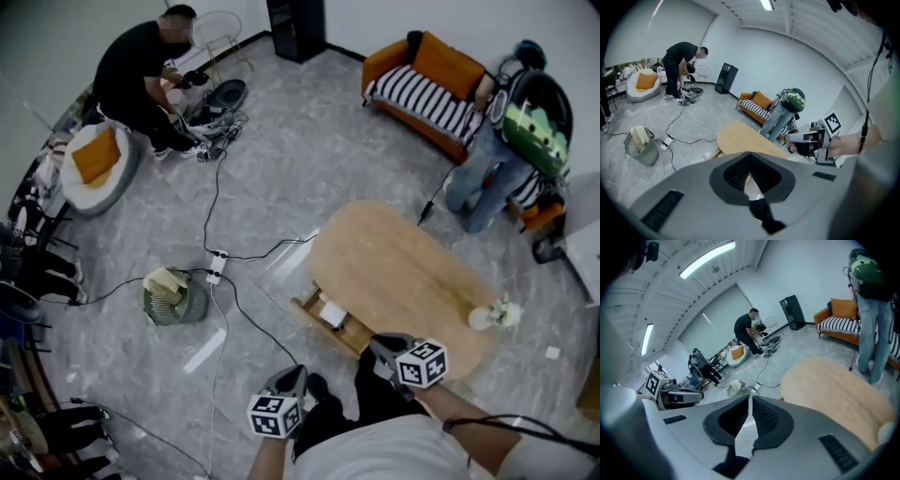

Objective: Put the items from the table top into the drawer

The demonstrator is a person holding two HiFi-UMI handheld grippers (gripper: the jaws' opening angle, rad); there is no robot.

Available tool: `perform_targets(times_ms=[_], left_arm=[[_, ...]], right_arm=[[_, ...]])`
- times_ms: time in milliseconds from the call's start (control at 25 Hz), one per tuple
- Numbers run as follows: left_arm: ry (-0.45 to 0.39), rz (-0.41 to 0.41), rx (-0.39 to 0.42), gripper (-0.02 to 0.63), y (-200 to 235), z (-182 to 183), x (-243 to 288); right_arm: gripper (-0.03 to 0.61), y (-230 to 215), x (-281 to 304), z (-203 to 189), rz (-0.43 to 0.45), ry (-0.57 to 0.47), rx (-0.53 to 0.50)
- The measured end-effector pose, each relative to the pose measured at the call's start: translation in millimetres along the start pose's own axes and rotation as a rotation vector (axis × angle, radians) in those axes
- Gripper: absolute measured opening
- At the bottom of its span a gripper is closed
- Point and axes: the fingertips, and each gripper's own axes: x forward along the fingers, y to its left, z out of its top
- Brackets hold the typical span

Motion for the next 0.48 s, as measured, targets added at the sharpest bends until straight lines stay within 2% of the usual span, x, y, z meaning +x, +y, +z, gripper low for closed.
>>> perform_targets(times_ms=[280, 480], left_arm=[[-0.009, -0.071, 0.119, 0.0, -1, 6, -31], [-0.042, -0.112, 0.147, 0.0, -4, 17, -51]], right_arm=[[0.046, 32, -13, 6, -0.092, -0.114, -0.018], [0.045, 55, -26, -2, -0.13, -0.153, -0.044]])
